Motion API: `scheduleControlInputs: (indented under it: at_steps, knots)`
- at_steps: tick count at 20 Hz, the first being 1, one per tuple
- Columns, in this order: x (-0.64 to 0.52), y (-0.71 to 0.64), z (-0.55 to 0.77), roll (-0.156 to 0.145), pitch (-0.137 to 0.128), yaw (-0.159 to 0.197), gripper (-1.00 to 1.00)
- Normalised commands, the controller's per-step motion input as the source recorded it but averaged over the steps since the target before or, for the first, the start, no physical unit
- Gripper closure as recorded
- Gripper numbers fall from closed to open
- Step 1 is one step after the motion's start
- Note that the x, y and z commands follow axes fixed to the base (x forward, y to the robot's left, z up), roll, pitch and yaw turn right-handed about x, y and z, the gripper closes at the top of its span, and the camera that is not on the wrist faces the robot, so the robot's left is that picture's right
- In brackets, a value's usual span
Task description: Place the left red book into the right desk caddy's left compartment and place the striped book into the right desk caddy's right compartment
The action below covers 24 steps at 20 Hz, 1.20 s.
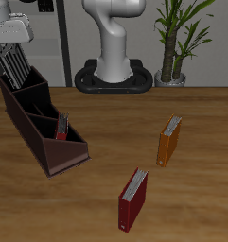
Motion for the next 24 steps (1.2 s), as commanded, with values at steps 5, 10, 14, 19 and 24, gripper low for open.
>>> scheduleControlInputs:
  at_steps: [5,10,14,19,24]
  knots:
    - [-0.03,0.25,-0.08,0.059,-0.006,0.066,1.00]
    - [0.01,0.04,-0.01,0.009,-0.023,0.031,1.00]
    - [-0.06,-0.06,0.00,0.007,-0.047,0.029,1.00]
    - [-0.03,-0.07,0.00,-0.013,-0.042,0.052,1.00]
    - [0.07,-0.05,-0.10,-0.006,0.006,-0.006,1.00]
